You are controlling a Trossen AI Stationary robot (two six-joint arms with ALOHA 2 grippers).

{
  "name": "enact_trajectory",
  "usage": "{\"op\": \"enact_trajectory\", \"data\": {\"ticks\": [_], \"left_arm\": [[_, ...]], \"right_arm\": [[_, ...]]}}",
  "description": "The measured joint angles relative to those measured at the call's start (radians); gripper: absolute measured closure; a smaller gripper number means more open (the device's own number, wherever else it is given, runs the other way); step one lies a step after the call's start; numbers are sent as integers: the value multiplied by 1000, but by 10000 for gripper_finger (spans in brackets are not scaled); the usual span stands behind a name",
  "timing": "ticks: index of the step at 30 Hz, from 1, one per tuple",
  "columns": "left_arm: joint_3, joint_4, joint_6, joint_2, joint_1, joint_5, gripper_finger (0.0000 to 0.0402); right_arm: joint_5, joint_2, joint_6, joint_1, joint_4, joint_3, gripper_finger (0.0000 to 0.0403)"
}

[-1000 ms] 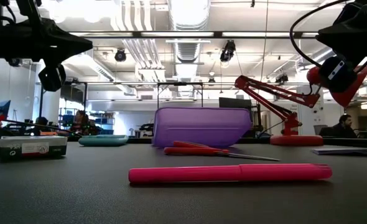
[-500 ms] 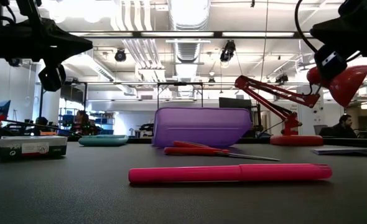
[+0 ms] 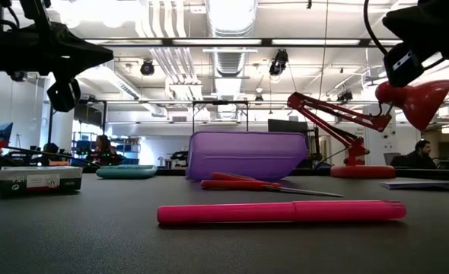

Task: Pack school essentials
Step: Put the red scissors into the violet supply box

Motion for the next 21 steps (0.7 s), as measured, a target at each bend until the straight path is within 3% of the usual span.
{"op": "enact_trajectory", "data": {"ticks": [9,16,21], "left_arm": [[0,0,-101,0,0,28,393],[0,0,-104,0,0,28,393],[0,0,-105,0,0,21,393]], "right_arm": [[-194,7,37,0,-9,0,385],[-208,7,152,0,-6,0,385],[-235,10,114,0,-5,0,385]]}}
